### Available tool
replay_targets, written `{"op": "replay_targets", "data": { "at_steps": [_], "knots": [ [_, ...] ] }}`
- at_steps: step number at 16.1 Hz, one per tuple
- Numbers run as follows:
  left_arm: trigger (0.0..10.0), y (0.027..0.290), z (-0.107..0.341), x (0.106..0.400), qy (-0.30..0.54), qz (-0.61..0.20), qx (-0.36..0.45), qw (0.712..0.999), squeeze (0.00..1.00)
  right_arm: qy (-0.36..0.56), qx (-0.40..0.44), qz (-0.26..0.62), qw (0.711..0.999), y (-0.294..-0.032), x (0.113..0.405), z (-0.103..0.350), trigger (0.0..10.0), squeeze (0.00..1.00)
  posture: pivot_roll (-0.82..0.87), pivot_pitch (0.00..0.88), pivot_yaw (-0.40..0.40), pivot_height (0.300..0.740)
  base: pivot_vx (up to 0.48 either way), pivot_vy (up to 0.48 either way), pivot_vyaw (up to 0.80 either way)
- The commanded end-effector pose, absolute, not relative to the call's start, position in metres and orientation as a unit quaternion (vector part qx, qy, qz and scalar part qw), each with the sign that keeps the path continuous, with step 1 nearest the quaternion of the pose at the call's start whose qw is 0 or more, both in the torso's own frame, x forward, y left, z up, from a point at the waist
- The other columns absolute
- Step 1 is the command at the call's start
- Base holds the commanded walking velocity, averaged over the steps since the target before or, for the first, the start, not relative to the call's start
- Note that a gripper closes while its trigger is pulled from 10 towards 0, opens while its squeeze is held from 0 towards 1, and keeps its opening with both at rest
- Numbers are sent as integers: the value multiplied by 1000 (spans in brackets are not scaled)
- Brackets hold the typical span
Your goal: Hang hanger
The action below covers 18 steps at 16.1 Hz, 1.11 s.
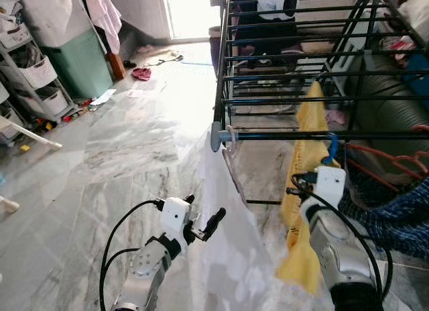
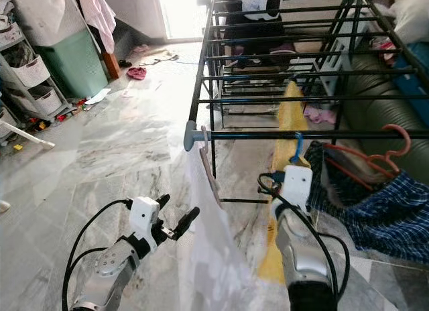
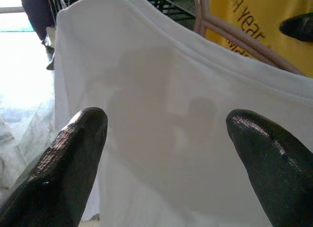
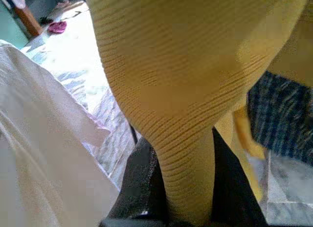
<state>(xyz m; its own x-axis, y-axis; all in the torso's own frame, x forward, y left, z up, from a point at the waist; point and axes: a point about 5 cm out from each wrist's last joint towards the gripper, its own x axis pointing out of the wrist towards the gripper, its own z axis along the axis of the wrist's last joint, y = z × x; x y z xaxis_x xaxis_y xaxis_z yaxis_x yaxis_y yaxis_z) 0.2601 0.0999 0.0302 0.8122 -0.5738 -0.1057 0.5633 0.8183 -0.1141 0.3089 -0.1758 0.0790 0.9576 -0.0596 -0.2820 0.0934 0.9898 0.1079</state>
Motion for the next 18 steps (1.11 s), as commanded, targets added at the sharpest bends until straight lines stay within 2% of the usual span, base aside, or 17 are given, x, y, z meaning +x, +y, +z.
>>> {"op": "replay_targets", "data": {
  "at_steps": [1,8,18],
  "knots": [
    [10000,102,33,261,59,-303,-47,950,0,84,64,-14,994,-167,323,112,10000,0,-216,0,98,740,0,0,0],
    [10000,101,43,261,41,-320,-70,944,0,143,62,-40,987,-189,336,109,10000,0,-213,0,91,740,0,0,0],
    [10000,100,40,256,52,-323,-69,942,0,214,100,-55,970,-197,361,111,10000,0,-195,0,74,740,0,0,0]
  ]
}}
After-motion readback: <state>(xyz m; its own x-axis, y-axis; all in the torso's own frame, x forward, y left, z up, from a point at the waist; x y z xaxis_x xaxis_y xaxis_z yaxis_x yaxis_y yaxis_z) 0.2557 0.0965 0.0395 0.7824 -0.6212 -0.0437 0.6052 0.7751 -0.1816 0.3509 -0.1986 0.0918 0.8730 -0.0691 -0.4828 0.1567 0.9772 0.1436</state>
